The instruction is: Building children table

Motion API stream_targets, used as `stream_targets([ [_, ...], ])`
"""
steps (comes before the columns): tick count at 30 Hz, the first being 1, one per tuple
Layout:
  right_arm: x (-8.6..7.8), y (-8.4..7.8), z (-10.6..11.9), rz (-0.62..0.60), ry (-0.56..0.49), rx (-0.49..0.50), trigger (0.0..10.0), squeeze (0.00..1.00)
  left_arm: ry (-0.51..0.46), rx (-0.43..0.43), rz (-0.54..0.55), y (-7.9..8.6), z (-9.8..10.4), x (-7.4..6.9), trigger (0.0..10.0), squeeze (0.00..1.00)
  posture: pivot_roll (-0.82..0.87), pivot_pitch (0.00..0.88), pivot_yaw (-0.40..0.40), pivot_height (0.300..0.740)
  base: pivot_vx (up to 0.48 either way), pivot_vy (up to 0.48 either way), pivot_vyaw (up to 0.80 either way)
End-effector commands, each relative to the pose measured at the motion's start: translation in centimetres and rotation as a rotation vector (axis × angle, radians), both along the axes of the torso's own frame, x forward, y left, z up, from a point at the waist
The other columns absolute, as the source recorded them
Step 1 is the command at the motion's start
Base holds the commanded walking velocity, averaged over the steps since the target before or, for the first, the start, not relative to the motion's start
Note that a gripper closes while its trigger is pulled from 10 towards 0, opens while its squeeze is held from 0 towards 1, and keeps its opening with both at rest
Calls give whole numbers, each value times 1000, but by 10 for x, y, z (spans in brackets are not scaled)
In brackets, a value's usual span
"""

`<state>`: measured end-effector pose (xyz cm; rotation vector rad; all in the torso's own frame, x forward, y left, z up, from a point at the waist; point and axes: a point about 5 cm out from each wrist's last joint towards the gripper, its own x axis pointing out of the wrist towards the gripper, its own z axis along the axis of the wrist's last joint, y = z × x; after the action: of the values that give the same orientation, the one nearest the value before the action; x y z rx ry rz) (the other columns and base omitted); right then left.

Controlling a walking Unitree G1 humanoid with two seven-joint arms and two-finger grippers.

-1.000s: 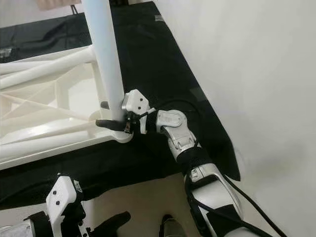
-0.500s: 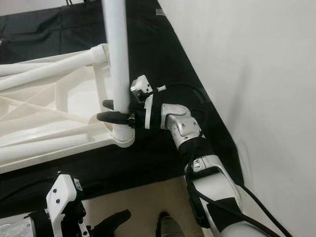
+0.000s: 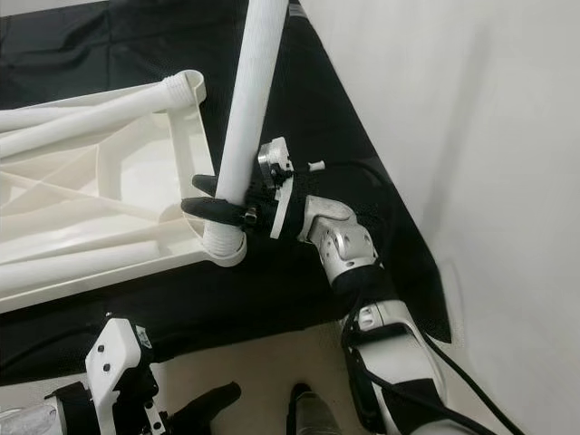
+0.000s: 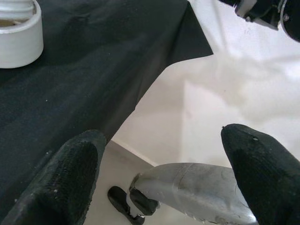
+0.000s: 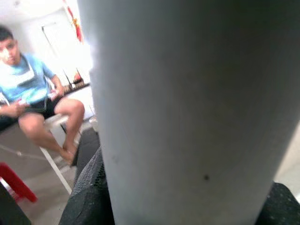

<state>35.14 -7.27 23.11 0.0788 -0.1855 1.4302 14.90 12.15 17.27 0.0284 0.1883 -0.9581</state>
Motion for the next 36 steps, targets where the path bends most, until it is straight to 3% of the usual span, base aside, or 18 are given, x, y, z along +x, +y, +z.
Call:
stream_targets([
  [1, -4, 2, -12, 9, -17, -50, 10000, 0, 36, 8, 1, 1, -5, -2, 10000, 0, 42, 327, -14, 740, 0, 0, 0],
  [2, -4, 2, -12, 9, -17, -50, 10000, 0, 36, 8, 1, 1, -5, -2, 10000, 0, 42, 327, -14, 740, 0, 0, 0],
  [4, -7, 5, -20, -23, -135, -150, 10000, 0, 36, 8, 1, 1, -5, -2, 10000, 0, 42, 328, -14, 740, 0, 0, 0],
  [9, -10, 8, -28, -28, -239, -239, 10000, 0, 36, 8, 1, 1, -5, -2, 10000, 0, 42, 330, -14, 740, 0, 0, 0],
  [11, -10, 8, -28, -28, -239, -239, 10000, 0, 36, 8, 1, 1, -5, -2, 10000, 0, 42, 330, -14, 740, 0, 0, 0],
  [15, -11, 6, -36, -47, -334, -326, 10000, 0, 35, 7, 4, 1, -5, -2, 10000, 0, 43, 329, -16, 740, 0, 0, 0],
  [21, -13, 4, -46, -19, -374, -420, 10000, 0, 37, 6, 3, 1, -6, -2, 10000, 0, 40, 327, -15, 740, 0, 0, 0],
  [27, -14, 1, -57, 5, -325, -493, 10000, 0, 39, 5, 2, 1, -6, -3, 10000, 0, 40, 322, -15, 740, 0, 0, 0],
  [30, -10, 1, -56, -22, -226, -467, 10000, 0, 40, 5, 1, 1, -6, -3, 10000, 0, 40, 320, -15, 740, 0, 0, 0],
  [32, -3, 3, -51, -78, -114, -399, 10000, 0, 41, 4, 1, 1, -6, -3, 10000, 0, 39, 318, -15, 740, 0, 0, 0],
  [36, 2, 6, -50, -102, -42, -351, 10000, 0, 42, 3, 1, 1, -6, -3, 10000, 0, 38, 317, -15, 740, 0, 0, 0],
])
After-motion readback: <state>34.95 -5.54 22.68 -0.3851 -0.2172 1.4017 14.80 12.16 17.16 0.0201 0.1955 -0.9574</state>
